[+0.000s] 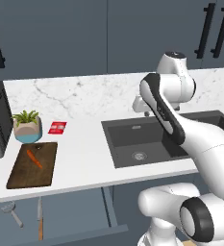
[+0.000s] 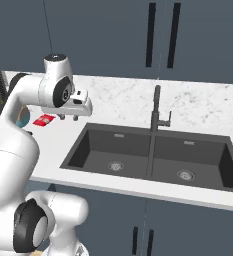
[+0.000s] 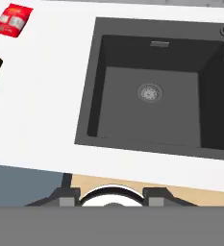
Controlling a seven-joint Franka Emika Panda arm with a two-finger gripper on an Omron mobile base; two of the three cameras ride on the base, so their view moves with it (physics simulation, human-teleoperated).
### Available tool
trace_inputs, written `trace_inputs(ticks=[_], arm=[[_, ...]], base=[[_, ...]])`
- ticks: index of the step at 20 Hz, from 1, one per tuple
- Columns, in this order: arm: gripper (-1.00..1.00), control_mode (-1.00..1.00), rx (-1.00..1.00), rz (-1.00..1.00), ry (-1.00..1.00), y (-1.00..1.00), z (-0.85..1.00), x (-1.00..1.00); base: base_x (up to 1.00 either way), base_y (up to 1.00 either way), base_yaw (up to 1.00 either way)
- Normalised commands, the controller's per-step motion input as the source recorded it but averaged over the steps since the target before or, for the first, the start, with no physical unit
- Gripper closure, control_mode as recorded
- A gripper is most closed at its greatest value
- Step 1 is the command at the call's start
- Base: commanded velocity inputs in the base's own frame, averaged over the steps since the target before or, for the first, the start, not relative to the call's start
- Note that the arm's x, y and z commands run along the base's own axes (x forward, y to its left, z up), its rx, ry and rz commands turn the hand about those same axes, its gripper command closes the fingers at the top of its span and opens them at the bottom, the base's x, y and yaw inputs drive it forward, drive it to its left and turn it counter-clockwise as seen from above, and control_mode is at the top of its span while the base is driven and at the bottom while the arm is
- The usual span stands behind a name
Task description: Place the appropriate cutting tool for cutting the carrot skin on the cutting board.
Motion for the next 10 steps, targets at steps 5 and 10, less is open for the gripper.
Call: trace_inputs(ticks=[5,10], arm=[[-1.0,-1.0,0.06,0.02,0.01,0.27,-0.05,0.0],[-1.0,-1.0,0.11,0.11,0.06,0.6,-0.21,0.0]], base=[[0.0,0.0,0.0],[0.0,0.0,0.0]])
